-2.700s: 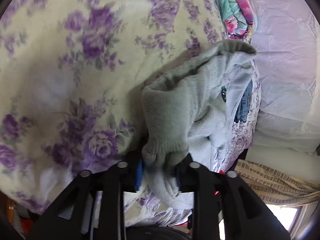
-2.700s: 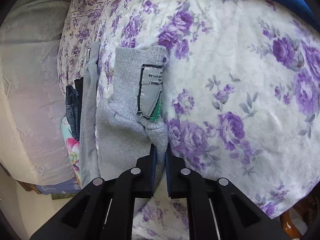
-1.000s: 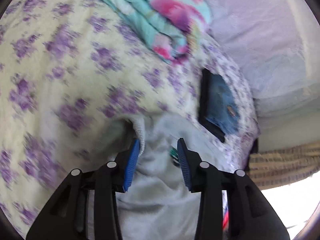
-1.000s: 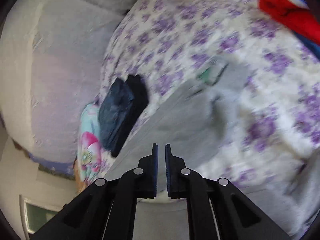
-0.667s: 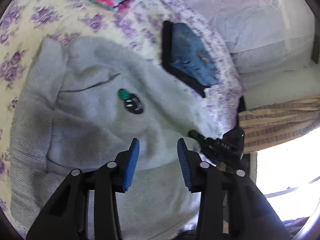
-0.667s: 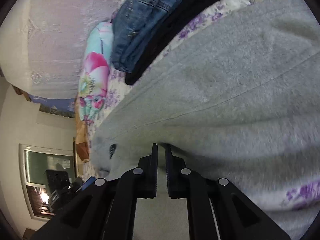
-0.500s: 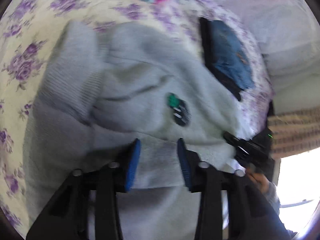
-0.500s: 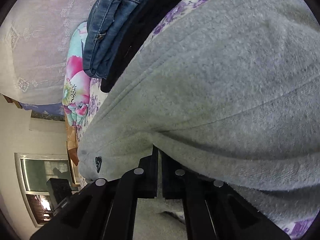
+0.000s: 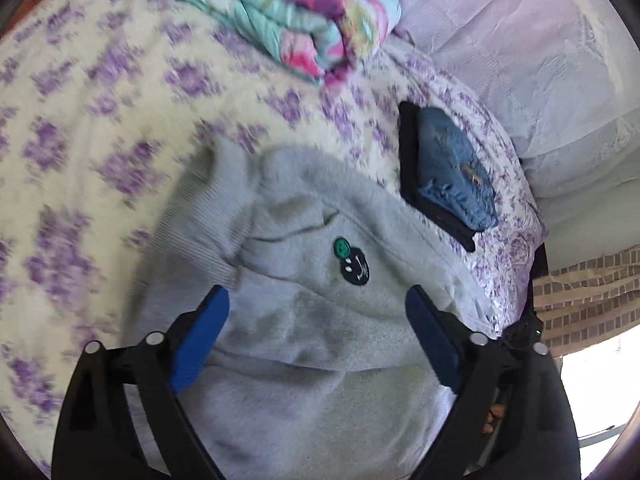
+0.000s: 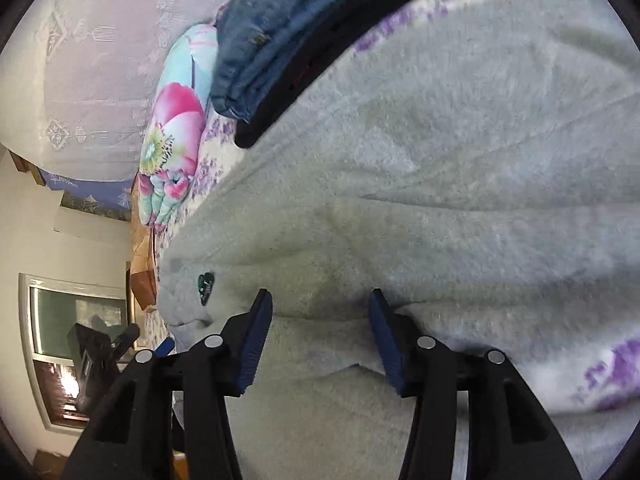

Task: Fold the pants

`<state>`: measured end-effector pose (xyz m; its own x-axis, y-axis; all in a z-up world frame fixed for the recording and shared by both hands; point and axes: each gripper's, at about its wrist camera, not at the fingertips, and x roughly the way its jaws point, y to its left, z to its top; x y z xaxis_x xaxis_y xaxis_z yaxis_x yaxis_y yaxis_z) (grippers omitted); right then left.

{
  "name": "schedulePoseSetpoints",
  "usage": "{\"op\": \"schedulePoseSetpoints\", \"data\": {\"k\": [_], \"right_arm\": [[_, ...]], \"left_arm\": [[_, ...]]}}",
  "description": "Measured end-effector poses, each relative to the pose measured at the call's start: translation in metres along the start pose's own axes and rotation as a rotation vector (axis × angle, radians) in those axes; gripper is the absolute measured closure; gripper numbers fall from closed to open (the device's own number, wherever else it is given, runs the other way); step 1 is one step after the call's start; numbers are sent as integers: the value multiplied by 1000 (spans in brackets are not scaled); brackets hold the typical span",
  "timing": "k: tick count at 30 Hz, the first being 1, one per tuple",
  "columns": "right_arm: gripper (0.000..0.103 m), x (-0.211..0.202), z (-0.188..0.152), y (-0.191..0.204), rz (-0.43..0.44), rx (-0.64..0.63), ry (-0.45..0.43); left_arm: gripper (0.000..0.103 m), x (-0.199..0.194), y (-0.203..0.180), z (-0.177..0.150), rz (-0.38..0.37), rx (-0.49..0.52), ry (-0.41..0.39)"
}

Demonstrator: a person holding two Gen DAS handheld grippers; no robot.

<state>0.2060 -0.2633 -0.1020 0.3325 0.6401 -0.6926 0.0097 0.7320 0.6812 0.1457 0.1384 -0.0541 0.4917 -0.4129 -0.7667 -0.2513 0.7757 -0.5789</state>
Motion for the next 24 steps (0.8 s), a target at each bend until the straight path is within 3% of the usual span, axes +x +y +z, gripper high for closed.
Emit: {"op": "schedulePoseSetpoints", "data": {"k": [4, 6, 8, 15, 21, 24], "right_arm": [[37, -42, -4, 25, -44, -194, -132], [33, -54, -4, 28, -60, -221, -161], [33, -66, -4, 23, -62, -210, -160], [33, -67, -2, 38, -46, -241, -145], [33, -48, 26, 65, -71, -471, -82], [33, -37, 49, 73, -81, -563, -46]], "left_arm": [[11, -28, 38, 13, 64, -33, -65], [11, -31, 58, 21, 87, -52, -75], [12, -27, 69, 31, 65, -49, -68], [14, 15, 50, 65, 53, 195, -54], [52, 47, 40, 74, -29, 311, 45], [78, 42, 51, 75, -83, 301, 55]]}}
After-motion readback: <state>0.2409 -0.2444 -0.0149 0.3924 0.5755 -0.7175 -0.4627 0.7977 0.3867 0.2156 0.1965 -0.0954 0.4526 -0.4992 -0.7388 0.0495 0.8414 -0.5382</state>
